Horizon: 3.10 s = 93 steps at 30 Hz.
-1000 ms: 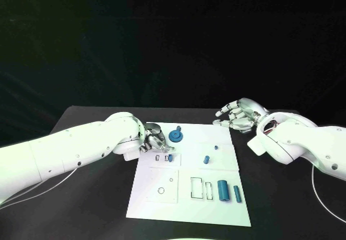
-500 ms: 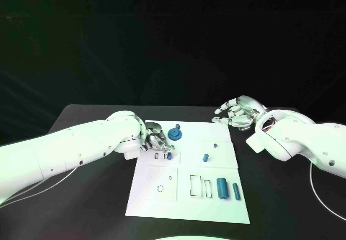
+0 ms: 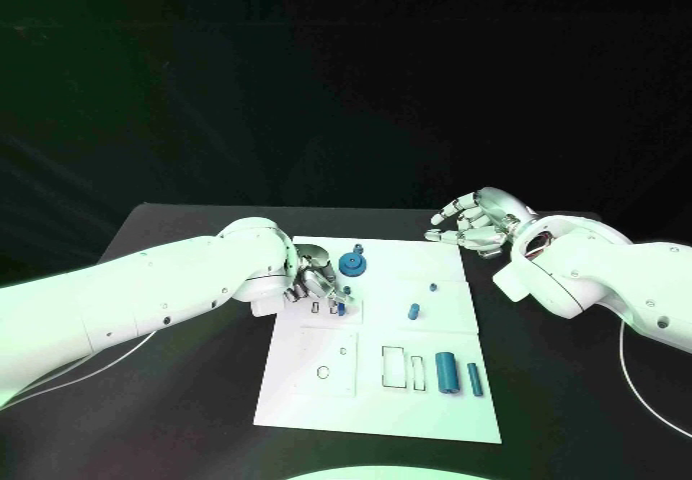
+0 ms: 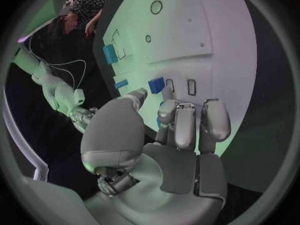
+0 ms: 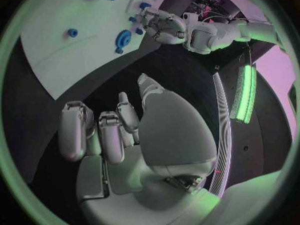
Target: Assemble the parts on the task board
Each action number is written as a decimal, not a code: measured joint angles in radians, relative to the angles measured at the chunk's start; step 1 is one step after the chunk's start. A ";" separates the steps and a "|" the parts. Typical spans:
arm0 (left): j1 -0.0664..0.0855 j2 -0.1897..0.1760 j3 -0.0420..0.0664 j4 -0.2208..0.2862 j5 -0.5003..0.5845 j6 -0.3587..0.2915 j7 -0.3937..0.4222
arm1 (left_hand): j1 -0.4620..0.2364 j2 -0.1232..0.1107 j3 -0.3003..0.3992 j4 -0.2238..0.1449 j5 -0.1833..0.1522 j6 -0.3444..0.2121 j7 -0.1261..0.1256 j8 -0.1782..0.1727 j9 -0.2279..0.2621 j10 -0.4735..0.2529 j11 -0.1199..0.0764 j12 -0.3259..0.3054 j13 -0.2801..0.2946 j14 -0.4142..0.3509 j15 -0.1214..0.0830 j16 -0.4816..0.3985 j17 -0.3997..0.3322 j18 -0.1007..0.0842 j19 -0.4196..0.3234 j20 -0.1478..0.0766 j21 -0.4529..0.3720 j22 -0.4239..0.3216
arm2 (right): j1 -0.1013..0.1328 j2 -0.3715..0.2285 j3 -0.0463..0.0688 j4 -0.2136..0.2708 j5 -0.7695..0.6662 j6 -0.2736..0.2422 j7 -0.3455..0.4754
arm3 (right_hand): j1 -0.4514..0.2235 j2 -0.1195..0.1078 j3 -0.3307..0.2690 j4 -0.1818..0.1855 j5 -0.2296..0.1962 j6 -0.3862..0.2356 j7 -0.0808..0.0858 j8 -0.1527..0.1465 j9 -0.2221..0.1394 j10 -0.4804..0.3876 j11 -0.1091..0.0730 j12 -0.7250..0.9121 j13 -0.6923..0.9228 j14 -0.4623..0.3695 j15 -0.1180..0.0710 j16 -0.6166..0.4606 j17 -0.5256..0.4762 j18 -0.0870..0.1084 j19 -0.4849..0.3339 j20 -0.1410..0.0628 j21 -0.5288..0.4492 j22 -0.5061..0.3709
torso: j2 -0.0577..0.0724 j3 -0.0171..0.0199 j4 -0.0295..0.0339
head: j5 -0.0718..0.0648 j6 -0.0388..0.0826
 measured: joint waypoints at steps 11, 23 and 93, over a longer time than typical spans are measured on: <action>0.000 0.000 0.000 0.008 0.003 0.019 -0.003 | 0.113 0.045 0.037 -0.019 0.000 -0.006 -0.006 0.013 0.031 -0.007 -0.007 0.000 0.000 -0.001 -0.007 0.000 0.000 0.000 0.000 0.000 0.004 0.004 | -0.001 0.004 0.000 -0.009 -0.001 0.000 -0.002 | -0.004 0.004 0.000 0.000 0.000 0.000 0.000 0.000 0.000 0.000 0.000 0.000 0.000 0.000 0.000 0.000 0.000 0.000 0.000 0.000 -0.004 0.000 | -0.001 0.0003 -0.0014 | 0.003 -0.005; 0.001 0.003 0.000 0.006 0.013 0.030 -0.005 | 0.130 0.051 0.051 -0.016 0.000 -0.007 -0.007 0.013 0.038 -0.007 -0.007 0.000 -0.002 0.000 -0.007 0.000 0.000 0.000 0.000 0.000 0.004 0.005 | -0.001 0.004 -0.001 -0.009 -0.011 -0.001 -0.003 | -0.004 0.004 0.000 0.000 0.000 0.000 0.000 0.000 0.000 0.000 0.000 0.000 0.001 0.000 0.000 0.000 0.000 0.000 0.000 0.000 -0.004 0.000 | -0.002 0.0000 -0.0010 | 0.001 -0.005; -0.010 -0.079 -0.019 0.119 -0.019 -0.186 0.021 | 0.080 -0.077 0.404 -0.054 0.184 0.015 -0.004 -0.003 0.152 0.038 -0.016 0.000 0.003 0.000 -0.007 0.163 0.044 -0.016 0.041 -0.012 0.039 0.083 | -0.003 -0.016 -0.006 -0.024 0.019 0.009 0.000 | -0.022 0.022 0.017 0.000 0.000 0.000 0.000 0.016 0.000 0.004 -0.004 0.000 0.001 0.000 0.000 0.000 0.000 0.000 0.000 0.000 -0.004 0.000 | -0.002 -0.0001 0.0003 | 0.011 -0.005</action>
